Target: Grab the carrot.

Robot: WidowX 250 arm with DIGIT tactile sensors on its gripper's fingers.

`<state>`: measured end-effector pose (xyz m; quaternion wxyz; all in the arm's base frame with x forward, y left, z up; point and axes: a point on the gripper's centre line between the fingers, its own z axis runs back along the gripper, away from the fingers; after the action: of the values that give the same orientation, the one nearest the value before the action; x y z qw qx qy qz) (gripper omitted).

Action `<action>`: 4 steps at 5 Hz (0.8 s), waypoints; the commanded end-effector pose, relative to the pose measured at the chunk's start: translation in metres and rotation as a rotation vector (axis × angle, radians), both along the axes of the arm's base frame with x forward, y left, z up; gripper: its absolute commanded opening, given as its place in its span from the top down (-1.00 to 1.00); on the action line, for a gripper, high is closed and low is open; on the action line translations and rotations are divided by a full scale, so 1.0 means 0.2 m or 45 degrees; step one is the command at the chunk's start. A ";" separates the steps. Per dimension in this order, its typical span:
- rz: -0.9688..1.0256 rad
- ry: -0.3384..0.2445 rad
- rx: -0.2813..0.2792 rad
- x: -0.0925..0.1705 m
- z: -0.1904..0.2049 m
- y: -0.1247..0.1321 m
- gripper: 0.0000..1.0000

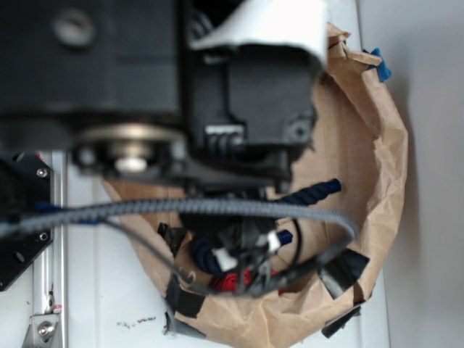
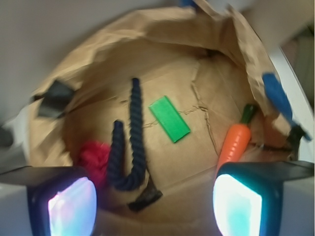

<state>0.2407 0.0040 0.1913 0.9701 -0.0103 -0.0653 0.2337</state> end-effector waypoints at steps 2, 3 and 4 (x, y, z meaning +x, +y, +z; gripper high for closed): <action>0.045 -0.040 0.003 0.01 0.04 0.06 -1.00; 0.020 0.007 0.023 0.03 -0.14 0.09 -1.00; 0.000 0.044 0.088 0.02 -0.30 0.09 -1.00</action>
<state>0.2420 0.0142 0.1217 0.9726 0.0287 -0.0391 0.2275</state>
